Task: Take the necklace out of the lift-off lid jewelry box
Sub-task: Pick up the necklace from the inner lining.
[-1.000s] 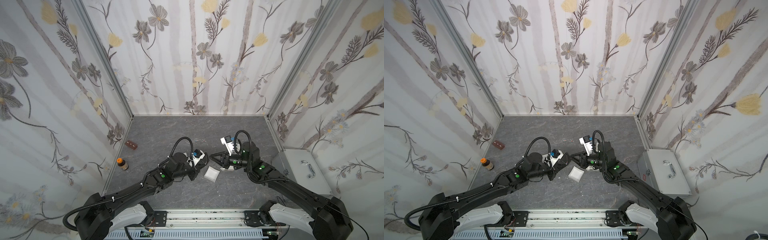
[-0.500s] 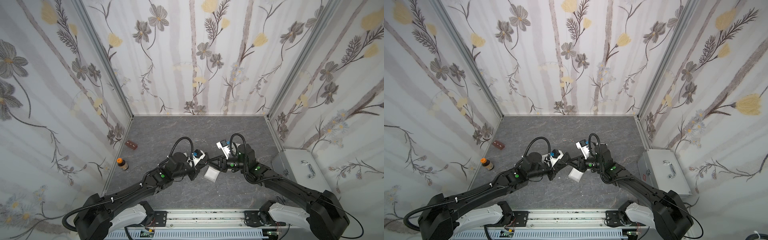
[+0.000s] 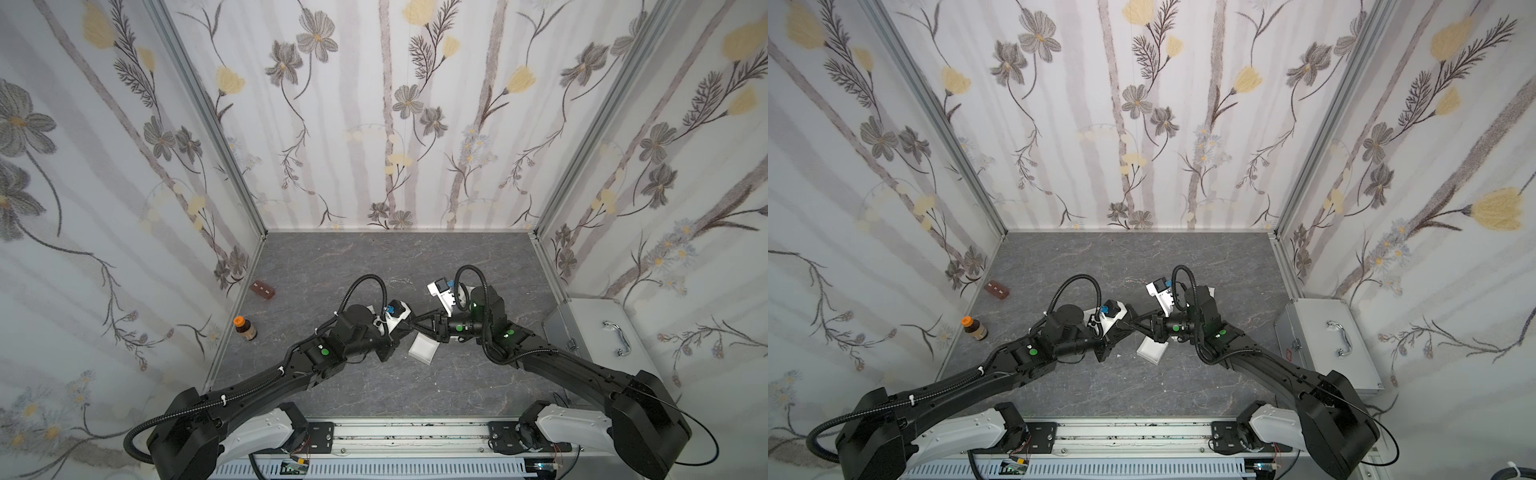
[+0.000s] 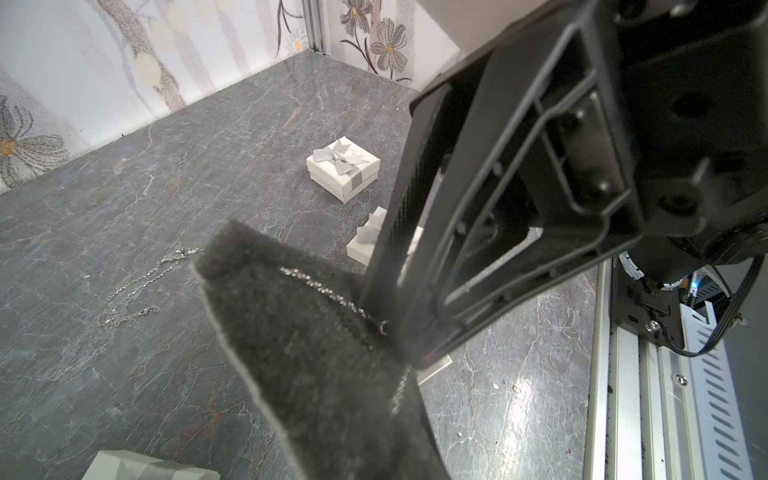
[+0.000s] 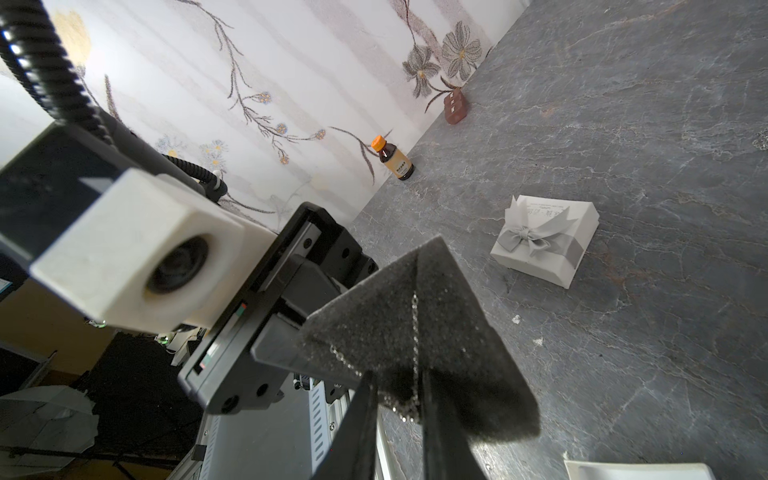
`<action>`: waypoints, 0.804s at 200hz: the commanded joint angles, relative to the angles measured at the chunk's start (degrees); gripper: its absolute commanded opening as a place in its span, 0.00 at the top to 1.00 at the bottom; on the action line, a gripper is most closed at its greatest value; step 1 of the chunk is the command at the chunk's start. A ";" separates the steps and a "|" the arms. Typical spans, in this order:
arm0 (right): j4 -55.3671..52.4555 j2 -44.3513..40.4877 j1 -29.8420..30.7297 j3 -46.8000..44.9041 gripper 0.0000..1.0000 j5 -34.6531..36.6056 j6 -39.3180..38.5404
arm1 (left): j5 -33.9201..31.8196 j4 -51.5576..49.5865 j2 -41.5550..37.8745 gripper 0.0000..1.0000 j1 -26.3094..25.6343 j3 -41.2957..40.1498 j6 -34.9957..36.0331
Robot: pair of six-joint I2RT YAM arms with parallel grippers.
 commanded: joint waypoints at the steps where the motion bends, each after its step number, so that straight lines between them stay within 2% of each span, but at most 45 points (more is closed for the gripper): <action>1: 3.33 0.43 0.06 0.40 0.86 -1.52 0.52 | -0.03 -0.17 -0.40 1.00 0.00 0.27 1.00; 114: 5.00 1.49 0.06 0.39 0.99 -1.94 1.66 | -1.61 -0.96 -1.09 1.00 -0.04 0.06 1.57; 161: 8.15 -0.23 -0.46 -1.02 1.00 -3.51 3.84 | -4.55 -1.63 0.06 1.00 -0.04 -0.01 2.64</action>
